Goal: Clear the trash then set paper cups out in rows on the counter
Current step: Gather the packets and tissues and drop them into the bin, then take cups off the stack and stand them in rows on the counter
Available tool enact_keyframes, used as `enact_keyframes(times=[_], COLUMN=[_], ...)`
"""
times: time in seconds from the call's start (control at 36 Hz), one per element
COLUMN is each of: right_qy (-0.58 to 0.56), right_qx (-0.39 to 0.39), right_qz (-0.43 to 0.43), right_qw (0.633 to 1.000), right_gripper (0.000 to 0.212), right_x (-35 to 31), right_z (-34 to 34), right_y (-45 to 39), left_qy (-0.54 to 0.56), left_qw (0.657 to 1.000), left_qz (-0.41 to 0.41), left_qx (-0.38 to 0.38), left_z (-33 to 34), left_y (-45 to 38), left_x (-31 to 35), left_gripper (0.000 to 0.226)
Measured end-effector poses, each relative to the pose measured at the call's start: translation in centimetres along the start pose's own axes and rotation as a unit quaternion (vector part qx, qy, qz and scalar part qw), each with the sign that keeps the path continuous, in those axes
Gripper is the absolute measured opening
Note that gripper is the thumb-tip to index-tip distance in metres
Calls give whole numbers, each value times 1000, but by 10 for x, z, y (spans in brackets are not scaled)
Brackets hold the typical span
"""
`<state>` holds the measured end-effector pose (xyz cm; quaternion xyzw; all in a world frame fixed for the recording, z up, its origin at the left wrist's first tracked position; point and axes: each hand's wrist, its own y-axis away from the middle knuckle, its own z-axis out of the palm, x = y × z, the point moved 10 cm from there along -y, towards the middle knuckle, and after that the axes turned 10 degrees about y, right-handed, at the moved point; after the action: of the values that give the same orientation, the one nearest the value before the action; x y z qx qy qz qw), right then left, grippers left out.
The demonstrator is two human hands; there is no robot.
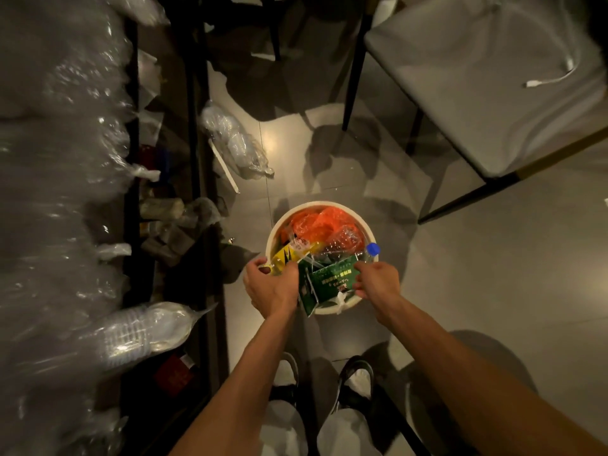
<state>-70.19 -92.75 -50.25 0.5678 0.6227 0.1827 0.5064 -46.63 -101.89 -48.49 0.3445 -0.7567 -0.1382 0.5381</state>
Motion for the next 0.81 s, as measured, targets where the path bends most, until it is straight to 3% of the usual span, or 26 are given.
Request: enact_keyframes(times=[0.08, 0.17, 0.28, 0.36, 0.42, 0.61, 0.72, 0.81], right_qy=[-17, -28, -28, -13, -5, 9, 67, 131], right_qx=[-69, -96, -81, -58, -70, -214, -281, -335], right_qz=[-23, -50, -84, -160, -207, -338, -405, -433], right_qw=[997, 994, 993, 985, 976, 917, 867, 826], right_gripper=[14, 14, 19, 17, 18, 10, 2, 5], right_x=[-41, -67, -99, -136, -155, -205, -210, -203], right_z=[-4, -5, -24, -43, -47, -9, 27, 66], right_y=[42, 76, 150, 221, 271, 459, 534, 589], left_qy=[-36, -33, 17, 86, 92, 178, 208, 250], left_qw=[994, 985, 981, 969, 961, 965, 964, 956], left_qz=[59, 68, 64, 115, 102, 146, 159, 145], left_qx=[-80, -153, -181, -201, -241, -129, -53, 47], left_z=[6, 13, -18, -64, -91, -261, -361, -453], left_y=[28, 59, 110, 157, 189, 249, 263, 279], left_x=[51, 84, 137, 197, 221, 281, 280, 256], left_gripper=[44, 40, 30, 25, 15, 20, 29, 26])
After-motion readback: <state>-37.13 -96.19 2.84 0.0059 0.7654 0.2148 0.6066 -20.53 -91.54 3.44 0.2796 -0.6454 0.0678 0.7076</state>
